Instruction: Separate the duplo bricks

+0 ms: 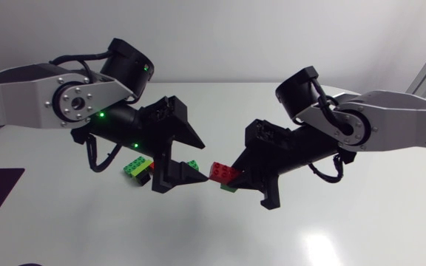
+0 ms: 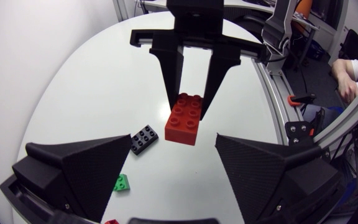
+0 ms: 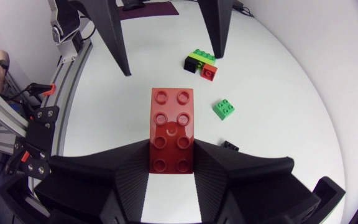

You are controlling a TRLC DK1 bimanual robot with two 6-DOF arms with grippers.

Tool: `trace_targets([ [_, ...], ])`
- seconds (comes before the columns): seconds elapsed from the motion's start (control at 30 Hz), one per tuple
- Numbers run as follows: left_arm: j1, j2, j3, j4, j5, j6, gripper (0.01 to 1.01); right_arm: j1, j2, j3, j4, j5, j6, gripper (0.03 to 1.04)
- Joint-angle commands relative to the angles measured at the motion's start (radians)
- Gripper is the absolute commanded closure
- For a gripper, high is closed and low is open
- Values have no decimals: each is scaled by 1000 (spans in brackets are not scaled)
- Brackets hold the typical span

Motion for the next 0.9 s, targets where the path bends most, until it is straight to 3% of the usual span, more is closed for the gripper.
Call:
trace_targets([
  [0.0,-23,38,40,-27,-11,19,87,12,-23,-22,20,6,-37,956],
  [0.23,-79,61,57,-44,-40,17,90,26,-18,-28,32,6,-50,957],
  [0.6,-74,95,63,-44,-50,29,126,75,-26,-51,49,23,-50,957],
  [0.87,-82,103,66,-51,-55,33,279,83,-27,-45,49,34,-50,957],
])
